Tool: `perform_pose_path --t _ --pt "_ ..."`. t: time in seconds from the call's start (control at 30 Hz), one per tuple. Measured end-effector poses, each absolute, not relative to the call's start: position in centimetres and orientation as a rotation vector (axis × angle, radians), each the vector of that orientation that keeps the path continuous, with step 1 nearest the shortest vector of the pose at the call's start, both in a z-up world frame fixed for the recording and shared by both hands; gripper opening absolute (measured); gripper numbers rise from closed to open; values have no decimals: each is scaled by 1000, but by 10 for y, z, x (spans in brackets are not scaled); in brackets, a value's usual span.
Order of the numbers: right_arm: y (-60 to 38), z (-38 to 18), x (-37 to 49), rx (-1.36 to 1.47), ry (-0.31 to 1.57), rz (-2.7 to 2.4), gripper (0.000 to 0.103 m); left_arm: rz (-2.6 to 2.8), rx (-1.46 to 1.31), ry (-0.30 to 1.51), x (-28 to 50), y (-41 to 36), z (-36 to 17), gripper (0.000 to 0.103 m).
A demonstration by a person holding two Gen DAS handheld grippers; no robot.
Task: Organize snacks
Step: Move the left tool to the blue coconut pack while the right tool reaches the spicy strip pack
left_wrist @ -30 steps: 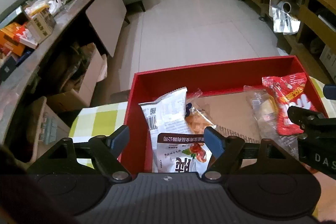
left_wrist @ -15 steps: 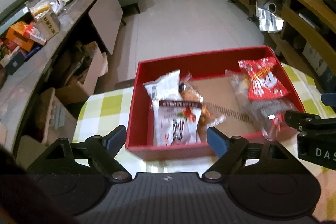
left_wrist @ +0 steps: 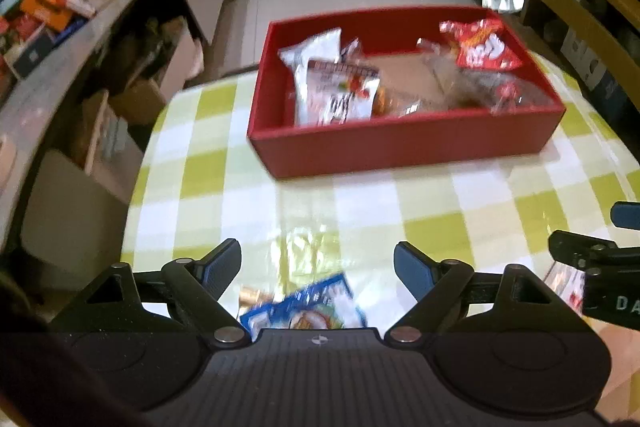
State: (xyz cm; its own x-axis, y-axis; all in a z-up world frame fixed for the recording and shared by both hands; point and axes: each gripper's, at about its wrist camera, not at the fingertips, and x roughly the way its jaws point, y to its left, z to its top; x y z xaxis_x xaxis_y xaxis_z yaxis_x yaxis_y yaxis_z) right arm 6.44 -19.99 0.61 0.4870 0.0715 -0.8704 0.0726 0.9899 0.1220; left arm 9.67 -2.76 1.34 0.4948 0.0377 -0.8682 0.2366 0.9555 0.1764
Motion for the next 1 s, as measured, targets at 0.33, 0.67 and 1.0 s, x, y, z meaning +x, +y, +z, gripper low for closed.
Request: perform_pose_path --t 0.33,0.67,1.0 --pt "-193 -4 45 191 1096 43 75 -133 205 1156 86 4 -7 88" --pt "-206 -16 45 193 1126 38 75 -347 391 1167 107 3 -38 87" --pt "-201 -22 48 178 1155 47 75 -533 356 1268 83 -5 -52 85"
